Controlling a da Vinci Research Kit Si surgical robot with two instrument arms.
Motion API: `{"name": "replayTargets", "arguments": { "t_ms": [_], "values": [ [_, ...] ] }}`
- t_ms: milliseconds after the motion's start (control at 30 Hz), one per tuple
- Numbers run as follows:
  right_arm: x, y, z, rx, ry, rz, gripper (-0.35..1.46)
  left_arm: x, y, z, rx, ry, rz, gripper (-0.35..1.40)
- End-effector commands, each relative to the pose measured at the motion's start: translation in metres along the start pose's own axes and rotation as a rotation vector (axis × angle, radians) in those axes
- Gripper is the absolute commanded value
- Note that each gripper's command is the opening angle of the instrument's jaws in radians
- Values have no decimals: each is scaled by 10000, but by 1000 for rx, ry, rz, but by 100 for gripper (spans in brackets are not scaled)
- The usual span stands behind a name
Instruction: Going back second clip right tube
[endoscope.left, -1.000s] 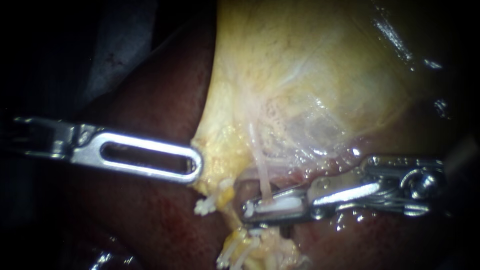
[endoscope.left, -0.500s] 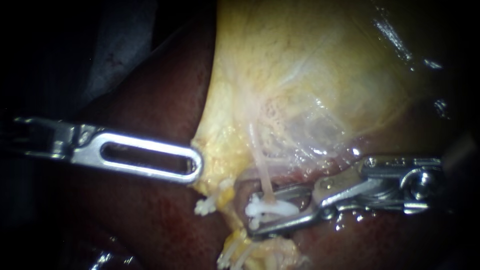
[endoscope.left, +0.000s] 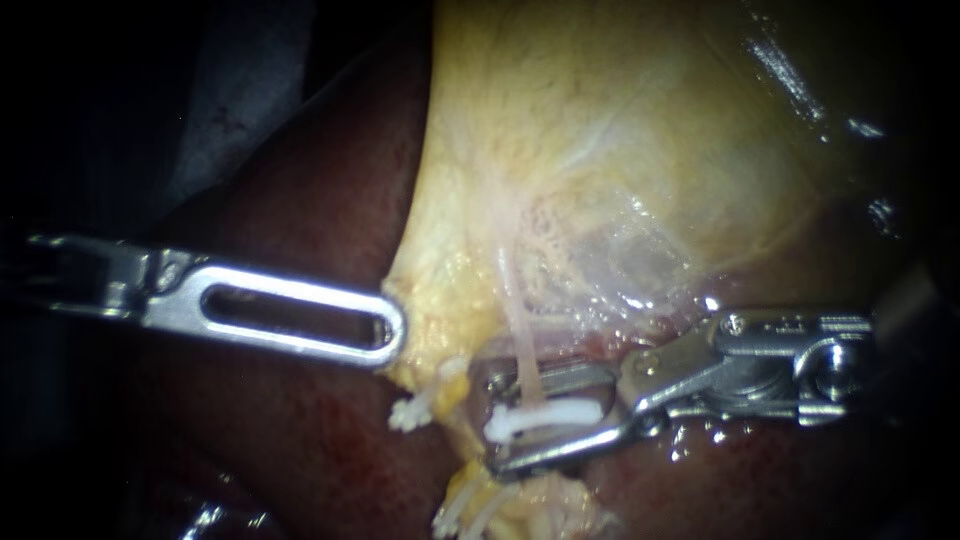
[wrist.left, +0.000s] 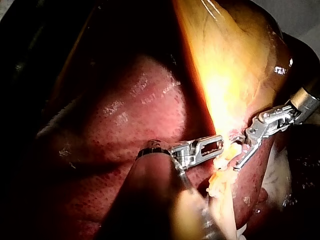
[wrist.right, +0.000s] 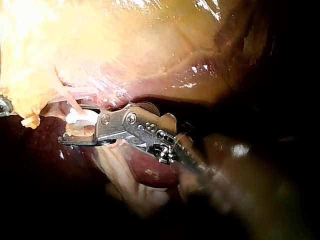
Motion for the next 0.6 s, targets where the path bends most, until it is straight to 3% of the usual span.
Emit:
{"name": "replayTargets", "arguments": {
  "t_ms": [33,300,600],
  "values": [
    [-1,0,-2,1,-1,-1,51,0,0,0,0,0,0,-35],
    [5,-7,-34,-15,14,-5,51,0,0,0,0,0,0,-35],
    [45,-16,-92,-71,49,-106,55,1,1,0,0,0,0,-35]
  ]
}}
